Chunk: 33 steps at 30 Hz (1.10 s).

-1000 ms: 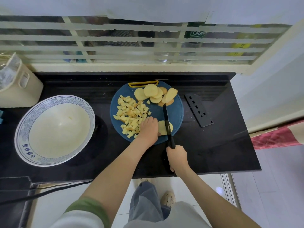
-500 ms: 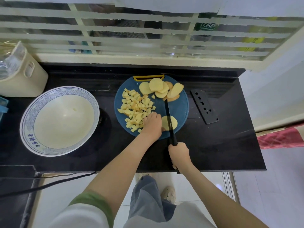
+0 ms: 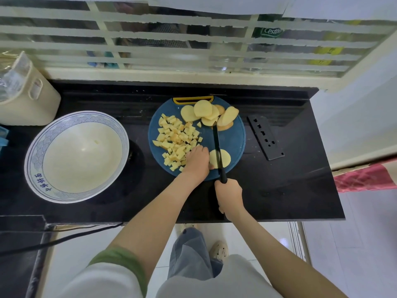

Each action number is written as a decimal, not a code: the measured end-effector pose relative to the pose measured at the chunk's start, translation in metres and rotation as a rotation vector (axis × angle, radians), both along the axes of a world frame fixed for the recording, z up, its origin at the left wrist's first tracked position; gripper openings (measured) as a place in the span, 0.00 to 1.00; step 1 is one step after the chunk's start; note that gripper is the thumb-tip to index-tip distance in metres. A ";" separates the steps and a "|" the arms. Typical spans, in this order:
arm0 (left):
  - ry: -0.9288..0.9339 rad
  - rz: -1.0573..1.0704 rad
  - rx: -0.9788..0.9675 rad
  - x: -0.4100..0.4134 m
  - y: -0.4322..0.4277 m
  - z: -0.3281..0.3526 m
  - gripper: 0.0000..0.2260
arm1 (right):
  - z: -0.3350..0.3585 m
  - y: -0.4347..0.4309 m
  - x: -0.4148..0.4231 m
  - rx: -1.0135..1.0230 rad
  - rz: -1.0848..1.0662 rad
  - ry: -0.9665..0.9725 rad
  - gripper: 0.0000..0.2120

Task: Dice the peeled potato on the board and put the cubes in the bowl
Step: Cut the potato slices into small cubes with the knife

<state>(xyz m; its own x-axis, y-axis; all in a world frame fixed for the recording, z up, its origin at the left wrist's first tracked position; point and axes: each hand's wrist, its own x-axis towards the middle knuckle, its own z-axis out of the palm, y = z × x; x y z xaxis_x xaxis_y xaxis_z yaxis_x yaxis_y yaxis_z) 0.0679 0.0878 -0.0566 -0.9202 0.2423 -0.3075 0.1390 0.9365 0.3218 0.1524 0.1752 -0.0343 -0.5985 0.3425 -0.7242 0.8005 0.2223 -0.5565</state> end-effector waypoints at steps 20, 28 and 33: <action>0.046 0.004 0.066 0.000 -0.004 0.003 0.11 | -0.002 0.006 0.000 -0.063 -0.082 0.021 0.09; 0.003 0.168 -0.175 0.009 0.021 0.010 0.35 | 0.010 0.030 -0.010 -0.027 -0.190 0.136 0.09; 0.030 0.132 -0.231 0.011 0.043 0.006 0.32 | 0.003 0.046 -0.010 0.011 -0.166 0.117 0.08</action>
